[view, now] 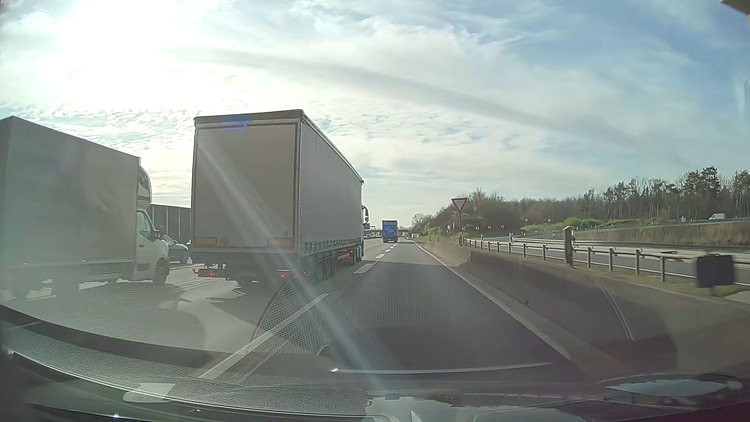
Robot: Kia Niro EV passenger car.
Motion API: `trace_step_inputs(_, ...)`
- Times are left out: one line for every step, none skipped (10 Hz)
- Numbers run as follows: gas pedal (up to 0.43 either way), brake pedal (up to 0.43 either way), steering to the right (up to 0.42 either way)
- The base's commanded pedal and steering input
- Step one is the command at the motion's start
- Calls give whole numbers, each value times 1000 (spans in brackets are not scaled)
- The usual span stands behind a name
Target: Follow the waypoints while adhering to traffic rules and regulations
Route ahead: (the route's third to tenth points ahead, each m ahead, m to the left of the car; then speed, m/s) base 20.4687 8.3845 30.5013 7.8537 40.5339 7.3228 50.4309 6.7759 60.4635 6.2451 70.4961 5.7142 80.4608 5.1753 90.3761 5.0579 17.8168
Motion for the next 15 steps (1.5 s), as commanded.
trace_step_inputs(268,0,9)
trace_step_inputs(268,0,8)
trace_step_inputs(268,0,6)
trace_step_inputs(280,0,4)
trace_step_inputs(287,0,1)
trace_step_inputs(299,0,0)
trace_step_inputs(299,0,-1)
trace_step_inputs(311,0,-1)
trace_step_inputs(311,0,-1)
trace_step_inputs(311,0,-1)
trace_step_inputs(311,0,-1)
trace_step_inputs(311,0,-1)
trace_step_inputs(311,0,-1)
trace_step_inputs(311,0,-1)
trace_step_inputs(311,0,0)
